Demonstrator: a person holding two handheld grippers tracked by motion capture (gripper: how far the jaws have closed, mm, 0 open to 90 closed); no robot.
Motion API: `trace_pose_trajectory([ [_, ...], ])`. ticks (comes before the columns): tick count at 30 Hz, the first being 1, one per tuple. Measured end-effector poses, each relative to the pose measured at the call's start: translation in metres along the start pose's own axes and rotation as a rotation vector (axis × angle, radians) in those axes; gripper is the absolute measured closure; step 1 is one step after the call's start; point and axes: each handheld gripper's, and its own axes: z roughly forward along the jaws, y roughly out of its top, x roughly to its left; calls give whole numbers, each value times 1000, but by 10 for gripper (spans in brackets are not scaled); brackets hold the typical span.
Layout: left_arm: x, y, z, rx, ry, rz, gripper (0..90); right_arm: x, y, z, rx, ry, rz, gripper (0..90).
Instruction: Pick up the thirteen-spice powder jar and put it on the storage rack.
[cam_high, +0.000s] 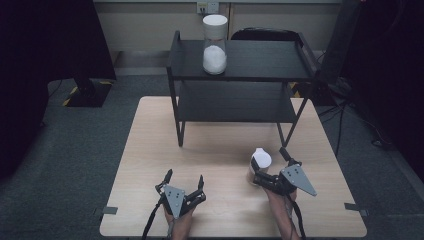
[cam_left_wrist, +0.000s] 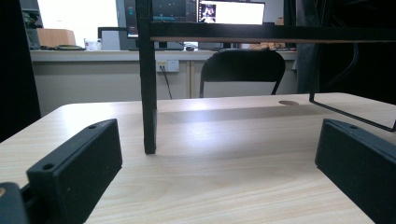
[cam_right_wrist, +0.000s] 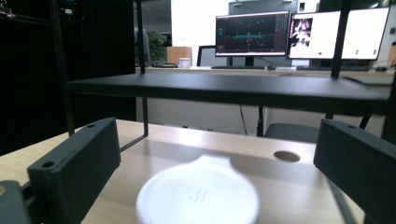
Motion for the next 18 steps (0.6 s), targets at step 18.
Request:
trace_pose_trajectory([
  [18, -1, 0, 0, 1, 3, 0, 3, 10, -23, 0, 105, -9, 52, 134],
])
